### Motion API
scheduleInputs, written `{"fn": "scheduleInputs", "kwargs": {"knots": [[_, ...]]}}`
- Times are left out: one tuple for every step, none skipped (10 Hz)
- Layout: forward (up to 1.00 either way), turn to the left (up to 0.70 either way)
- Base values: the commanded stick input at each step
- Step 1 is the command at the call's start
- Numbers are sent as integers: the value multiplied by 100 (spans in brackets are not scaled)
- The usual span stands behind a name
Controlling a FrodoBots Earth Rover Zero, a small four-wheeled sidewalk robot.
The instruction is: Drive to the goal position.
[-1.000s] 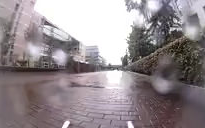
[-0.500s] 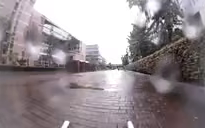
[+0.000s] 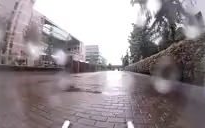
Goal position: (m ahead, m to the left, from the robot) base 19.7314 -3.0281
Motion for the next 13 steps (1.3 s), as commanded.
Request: {"fn": "scheduleInputs", "kwargs": {"knots": [[70, 0], [70, 0], [70, 0], [70, 0], [70, 0], [70, 0], [70, 0], [70, 0], [70, 0], [70, 0], [70, 0], [70, 0], [70, 0]]}}
